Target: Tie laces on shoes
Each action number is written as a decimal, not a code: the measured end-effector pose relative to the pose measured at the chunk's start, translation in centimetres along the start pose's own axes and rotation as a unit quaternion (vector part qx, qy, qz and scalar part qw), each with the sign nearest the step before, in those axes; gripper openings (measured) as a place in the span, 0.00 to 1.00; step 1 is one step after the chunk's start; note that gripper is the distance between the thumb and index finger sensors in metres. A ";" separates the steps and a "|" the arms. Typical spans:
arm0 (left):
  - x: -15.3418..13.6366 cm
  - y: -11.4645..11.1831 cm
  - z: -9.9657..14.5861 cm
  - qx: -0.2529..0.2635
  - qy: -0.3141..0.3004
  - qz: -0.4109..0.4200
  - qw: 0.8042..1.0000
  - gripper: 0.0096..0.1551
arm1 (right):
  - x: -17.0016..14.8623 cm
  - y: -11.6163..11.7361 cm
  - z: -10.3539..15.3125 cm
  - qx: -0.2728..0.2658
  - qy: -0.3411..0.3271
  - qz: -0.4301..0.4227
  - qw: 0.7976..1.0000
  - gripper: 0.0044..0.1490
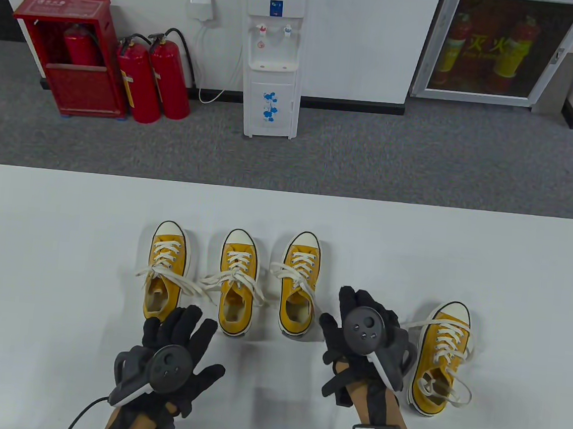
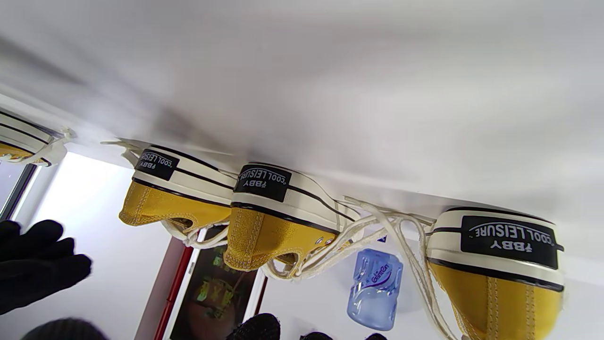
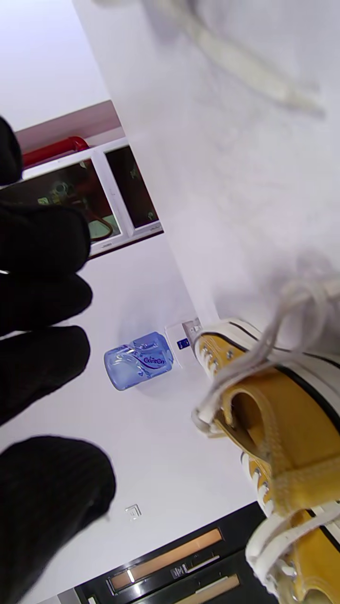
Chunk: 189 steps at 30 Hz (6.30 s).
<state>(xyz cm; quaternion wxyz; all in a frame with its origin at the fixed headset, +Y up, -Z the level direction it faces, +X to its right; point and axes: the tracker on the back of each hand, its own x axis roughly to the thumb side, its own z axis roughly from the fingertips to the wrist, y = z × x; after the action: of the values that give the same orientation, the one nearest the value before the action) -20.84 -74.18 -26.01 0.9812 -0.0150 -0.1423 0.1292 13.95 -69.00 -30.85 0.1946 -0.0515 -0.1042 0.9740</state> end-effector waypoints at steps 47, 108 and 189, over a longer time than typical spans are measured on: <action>-0.1 -0.1 -0.1 -0.008 0.003 0.001 1.000 0.53 | -13.0 -0.9 1.9 0.054 0.246 0.111 0.961 0.51; -0.1 -0.1 -0.2 -0.020 0.008 0.004 1.000 0.53 | -14.4 -2.4 0.6 0.012 0.180 0.096 0.979 0.34; -0.2 0.0 -0.1 -0.016 0.009 0.007 1.000 0.53 | 8.8 4.9 6.7 0.139 -0.086 0.089 0.982 0.30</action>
<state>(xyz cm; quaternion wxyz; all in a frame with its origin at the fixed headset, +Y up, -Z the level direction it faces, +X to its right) -21.03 -74.29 -26.17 0.9812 -0.0333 -0.1355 0.1335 3.14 -71.27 -25.93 0.1025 0.0511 0.0211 0.9932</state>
